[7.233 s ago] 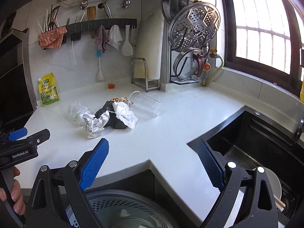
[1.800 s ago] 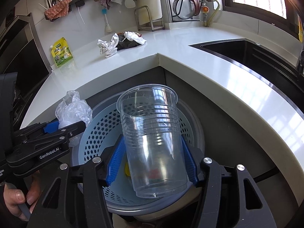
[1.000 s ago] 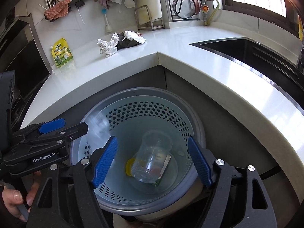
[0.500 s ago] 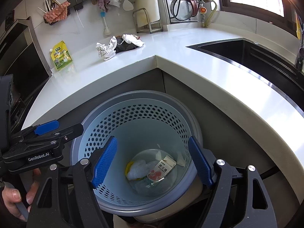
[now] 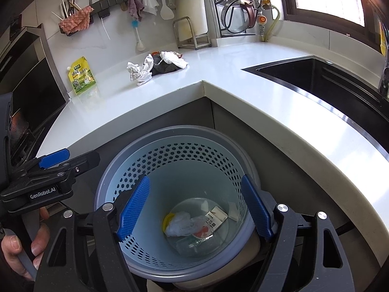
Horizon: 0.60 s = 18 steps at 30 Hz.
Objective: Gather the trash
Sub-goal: 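Open both tools to drop the cup and bag into the basket, then move both tools over the counter to the pile of tissue and towel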
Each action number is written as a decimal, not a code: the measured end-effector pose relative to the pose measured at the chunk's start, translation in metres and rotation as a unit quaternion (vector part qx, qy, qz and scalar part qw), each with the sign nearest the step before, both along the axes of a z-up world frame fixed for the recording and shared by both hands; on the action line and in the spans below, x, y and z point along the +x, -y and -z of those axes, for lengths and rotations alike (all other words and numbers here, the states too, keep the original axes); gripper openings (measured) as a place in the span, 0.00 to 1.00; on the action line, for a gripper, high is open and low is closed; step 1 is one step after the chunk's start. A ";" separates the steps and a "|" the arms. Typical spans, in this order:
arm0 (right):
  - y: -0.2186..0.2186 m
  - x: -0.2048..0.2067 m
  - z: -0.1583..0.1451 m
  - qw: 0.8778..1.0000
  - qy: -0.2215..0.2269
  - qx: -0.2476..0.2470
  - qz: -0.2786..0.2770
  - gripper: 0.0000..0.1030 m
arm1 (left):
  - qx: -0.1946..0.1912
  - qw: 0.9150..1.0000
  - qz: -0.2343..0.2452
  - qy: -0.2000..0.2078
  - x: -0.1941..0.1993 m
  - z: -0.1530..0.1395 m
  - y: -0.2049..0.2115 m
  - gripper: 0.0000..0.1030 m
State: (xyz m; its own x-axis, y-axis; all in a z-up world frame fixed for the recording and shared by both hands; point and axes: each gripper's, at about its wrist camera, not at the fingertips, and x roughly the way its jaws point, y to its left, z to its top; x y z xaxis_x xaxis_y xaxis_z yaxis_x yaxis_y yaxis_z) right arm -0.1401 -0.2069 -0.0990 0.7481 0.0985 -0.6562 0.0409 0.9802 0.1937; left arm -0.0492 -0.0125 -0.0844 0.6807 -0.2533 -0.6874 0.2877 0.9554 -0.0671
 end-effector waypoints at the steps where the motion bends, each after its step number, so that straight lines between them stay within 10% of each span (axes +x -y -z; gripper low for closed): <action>1: 0.000 0.001 -0.001 1.000 0.001 0.001 0.000 0.72 | -0.002 1.000 0.000 0.001 0.001 -0.001 0.000 0.92; 18: 0.003 0.028 -0.015 1.000 0.022 0.013 -0.011 0.73 | -0.016 1.000 -0.017 0.018 0.023 -0.022 -0.011 0.93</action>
State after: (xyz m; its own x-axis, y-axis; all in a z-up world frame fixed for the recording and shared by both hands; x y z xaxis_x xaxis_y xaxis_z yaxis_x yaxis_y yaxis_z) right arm -0.1117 -0.2099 -0.0835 0.7734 0.1324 -0.6200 0.0098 0.9753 0.2206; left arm -0.0265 -0.0019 -0.0629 0.7133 -0.2509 -0.6544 0.2569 0.9623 -0.0889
